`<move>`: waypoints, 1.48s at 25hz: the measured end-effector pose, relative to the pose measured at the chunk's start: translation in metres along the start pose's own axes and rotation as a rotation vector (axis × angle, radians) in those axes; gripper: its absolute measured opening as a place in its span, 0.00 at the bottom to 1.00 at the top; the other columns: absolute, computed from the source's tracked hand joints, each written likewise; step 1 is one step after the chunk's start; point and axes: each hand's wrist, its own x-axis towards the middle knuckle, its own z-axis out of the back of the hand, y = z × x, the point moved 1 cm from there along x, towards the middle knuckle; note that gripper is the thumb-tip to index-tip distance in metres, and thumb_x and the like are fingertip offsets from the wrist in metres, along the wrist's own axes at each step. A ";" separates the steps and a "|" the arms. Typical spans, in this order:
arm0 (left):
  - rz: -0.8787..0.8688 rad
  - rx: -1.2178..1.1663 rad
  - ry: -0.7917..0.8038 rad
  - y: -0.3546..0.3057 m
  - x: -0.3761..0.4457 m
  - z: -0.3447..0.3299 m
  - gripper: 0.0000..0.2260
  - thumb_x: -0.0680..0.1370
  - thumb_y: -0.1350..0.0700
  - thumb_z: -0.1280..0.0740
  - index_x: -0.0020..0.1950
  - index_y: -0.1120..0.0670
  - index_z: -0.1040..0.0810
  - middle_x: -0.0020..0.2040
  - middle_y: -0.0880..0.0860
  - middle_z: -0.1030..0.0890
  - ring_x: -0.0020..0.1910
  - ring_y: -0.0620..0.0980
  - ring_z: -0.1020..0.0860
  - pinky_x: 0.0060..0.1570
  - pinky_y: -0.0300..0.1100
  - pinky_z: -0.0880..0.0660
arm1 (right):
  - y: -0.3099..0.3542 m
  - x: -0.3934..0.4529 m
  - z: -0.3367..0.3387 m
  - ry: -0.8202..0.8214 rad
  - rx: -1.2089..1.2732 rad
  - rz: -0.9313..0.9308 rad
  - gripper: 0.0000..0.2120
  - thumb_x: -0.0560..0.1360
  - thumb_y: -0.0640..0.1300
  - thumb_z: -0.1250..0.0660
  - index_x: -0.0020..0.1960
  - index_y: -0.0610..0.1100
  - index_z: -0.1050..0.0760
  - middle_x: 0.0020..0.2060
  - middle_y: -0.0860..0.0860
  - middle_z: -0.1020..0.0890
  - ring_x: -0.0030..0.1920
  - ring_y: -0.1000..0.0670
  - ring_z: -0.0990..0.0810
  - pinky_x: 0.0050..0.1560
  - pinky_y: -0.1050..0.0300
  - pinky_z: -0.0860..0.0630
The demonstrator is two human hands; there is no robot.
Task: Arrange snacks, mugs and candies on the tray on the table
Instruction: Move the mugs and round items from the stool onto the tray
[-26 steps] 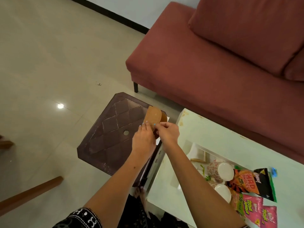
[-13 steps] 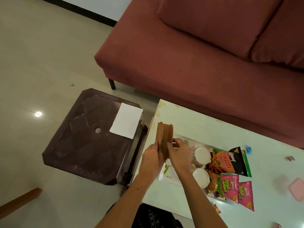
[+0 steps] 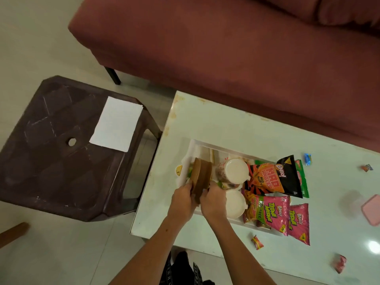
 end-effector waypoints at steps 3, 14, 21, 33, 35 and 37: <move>-0.012 0.081 -0.061 0.006 0.003 -0.008 0.10 0.78 0.57 0.40 0.55 0.57 0.23 0.45 0.56 0.17 0.44 0.49 0.18 0.41 0.38 0.24 | 0.001 0.005 -0.009 0.008 -0.023 0.028 0.08 0.75 0.37 0.39 0.53 0.38 0.26 0.43 0.43 0.19 0.39 0.47 0.25 0.36 0.57 0.30; -0.164 0.211 -0.216 -0.015 -0.020 0.060 0.16 0.74 0.66 0.36 0.62 0.58 0.27 0.55 0.56 0.21 0.44 0.47 0.25 0.44 0.32 0.28 | 0.046 -0.016 0.018 -0.078 -0.012 0.019 0.10 0.75 0.43 0.38 0.54 0.42 0.27 0.44 0.44 0.18 0.46 0.42 0.19 0.40 0.56 0.27; -0.195 0.046 -0.653 -0.059 0.003 0.206 0.11 0.74 0.62 0.33 0.56 0.61 0.24 0.48 0.59 0.20 0.44 0.53 0.22 0.48 0.45 0.24 | 0.157 -0.015 -0.013 0.001 0.263 0.073 0.12 0.75 0.47 0.35 0.55 0.43 0.23 0.48 0.48 0.17 0.46 0.51 0.22 0.48 0.60 0.28; 0.005 0.457 -0.581 -0.083 0.070 0.264 0.30 0.66 0.48 0.24 0.62 0.58 0.31 0.57 0.58 0.23 0.57 0.57 0.25 0.56 0.54 0.25 | 0.250 0.010 -0.086 0.030 0.311 -0.020 0.21 0.71 0.46 0.28 0.59 0.41 0.31 0.55 0.45 0.21 0.52 0.45 0.22 0.39 0.63 0.30; 0.054 0.485 -0.579 -0.083 0.071 0.264 0.31 0.64 0.48 0.23 0.60 0.58 0.31 0.56 0.58 0.21 0.56 0.58 0.24 0.55 0.54 0.25 | 0.253 0.012 -0.088 0.040 0.330 -0.093 0.21 0.70 0.45 0.28 0.59 0.40 0.30 0.55 0.44 0.20 0.54 0.44 0.21 0.41 0.58 0.28; 0.089 0.434 -0.548 -0.083 0.071 0.264 0.25 0.65 0.50 0.24 0.56 0.59 0.27 0.54 0.58 0.20 0.53 0.58 0.22 0.52 0.52 0.23 | 0.256 0.012 -0.087 0.087 0.313 -0.089 0.16 0.71 0.45 0.29 0.54 0.39 0.26 0.53 0.43 0.19 0.51 0.44 0.20 0.38 0.59 0.28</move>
